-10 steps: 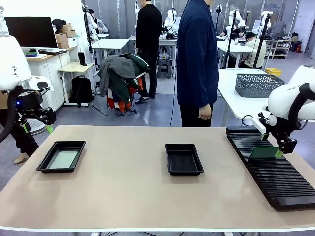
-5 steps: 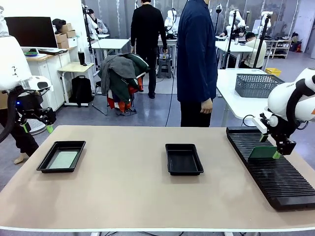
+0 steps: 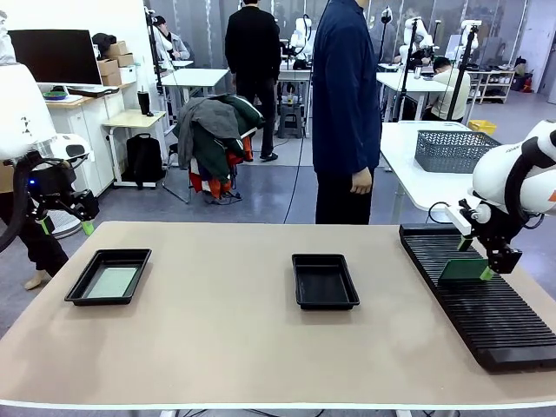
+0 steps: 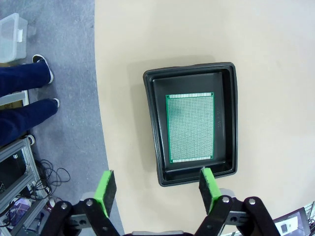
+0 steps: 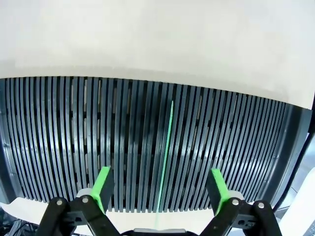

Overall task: Inspect and transfer BCBs to ESD trays.
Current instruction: Pick up the Blank PCB from the PCB Rack and place it in the right ESD tray.

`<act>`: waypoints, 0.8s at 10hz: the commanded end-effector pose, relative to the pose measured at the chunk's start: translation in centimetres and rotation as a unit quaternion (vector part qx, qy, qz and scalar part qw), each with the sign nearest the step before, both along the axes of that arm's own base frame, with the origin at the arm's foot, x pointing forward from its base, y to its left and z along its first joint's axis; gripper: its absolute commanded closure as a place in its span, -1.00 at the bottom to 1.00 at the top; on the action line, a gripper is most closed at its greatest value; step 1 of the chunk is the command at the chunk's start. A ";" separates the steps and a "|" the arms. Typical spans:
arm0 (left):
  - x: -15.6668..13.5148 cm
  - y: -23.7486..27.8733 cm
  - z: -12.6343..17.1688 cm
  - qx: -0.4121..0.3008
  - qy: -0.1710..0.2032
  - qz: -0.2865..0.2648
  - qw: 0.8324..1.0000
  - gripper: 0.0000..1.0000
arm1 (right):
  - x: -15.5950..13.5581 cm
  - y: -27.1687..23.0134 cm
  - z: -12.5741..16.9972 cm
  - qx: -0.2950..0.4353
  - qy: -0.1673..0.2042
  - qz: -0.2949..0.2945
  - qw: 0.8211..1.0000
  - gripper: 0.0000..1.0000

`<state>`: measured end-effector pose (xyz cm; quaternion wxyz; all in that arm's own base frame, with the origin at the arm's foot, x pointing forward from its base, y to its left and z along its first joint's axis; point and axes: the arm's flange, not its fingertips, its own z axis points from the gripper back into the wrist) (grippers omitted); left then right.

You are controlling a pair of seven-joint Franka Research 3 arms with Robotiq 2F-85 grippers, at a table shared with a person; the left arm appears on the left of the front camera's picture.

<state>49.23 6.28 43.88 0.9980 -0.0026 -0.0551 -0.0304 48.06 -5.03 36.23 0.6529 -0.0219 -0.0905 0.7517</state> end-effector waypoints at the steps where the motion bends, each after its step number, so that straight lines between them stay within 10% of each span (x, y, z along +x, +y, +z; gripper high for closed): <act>1: -0.1 0.0 -0.2 -0.003 -0.003 0.001 1.000 -0.80 | 0.0 -0.3 0.0 -0.001 0.000 -0.002 1.000 -1.00; 8: -0.1 0.0 -0.2 -0.003 -0.003 0.001 1.000 -0.80 | 0.6 -0.5 -0.3 -0.009 0.014 -0.023 1.000 -0.69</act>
